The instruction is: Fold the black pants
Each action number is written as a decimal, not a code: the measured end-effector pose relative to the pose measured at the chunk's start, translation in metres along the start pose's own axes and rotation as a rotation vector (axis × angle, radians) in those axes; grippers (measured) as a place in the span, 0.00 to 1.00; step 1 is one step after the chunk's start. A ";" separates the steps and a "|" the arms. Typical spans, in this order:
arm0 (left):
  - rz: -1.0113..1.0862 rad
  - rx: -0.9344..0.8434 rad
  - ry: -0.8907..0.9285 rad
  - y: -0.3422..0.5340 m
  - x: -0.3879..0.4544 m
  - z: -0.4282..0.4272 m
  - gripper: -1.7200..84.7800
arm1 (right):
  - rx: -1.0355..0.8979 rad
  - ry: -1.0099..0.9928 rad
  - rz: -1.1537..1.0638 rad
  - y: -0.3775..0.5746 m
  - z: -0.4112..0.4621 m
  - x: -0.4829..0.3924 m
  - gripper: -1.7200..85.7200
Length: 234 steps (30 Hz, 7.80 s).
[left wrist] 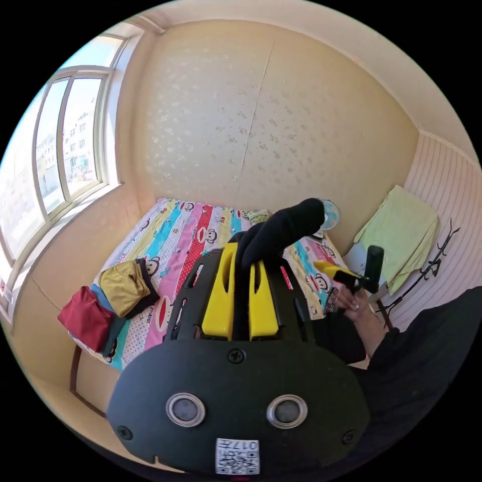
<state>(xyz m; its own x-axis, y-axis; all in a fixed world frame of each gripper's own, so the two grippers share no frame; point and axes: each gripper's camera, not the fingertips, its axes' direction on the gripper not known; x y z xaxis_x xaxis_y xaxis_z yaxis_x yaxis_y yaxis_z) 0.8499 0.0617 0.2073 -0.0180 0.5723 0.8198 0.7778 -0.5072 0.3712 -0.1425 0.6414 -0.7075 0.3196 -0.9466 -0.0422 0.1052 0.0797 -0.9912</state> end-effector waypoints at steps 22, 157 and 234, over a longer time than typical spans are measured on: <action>0.133 0.520 0.409 -0.166 0.031 -0.352 0.06 | 0.543 0.351 -0.565 -0.042 -0.031 -0.267 0.10; -0.759 -1.099 1.029 -0.176 -0.475 0.023 0.07 | -0.449 0.427 0.947 -0.249 0.112 0.433 0.19; -0.751 -0.938 0.851 -0.370 -0.761 -0.105 0.18 | -0.257 -0.346 0.866 -0.154 0.428 0.284 0.12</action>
<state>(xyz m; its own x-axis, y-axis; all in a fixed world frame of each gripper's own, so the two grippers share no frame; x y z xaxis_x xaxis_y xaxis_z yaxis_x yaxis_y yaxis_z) 0.5096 -0.2535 -0.5079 -0.8389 0.5094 0.1916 -0.2577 -0.6819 0.6846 0.3353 0.4939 -0.5136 0.4536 -0.4445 -0.7725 -0.4931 0.5968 -0.6330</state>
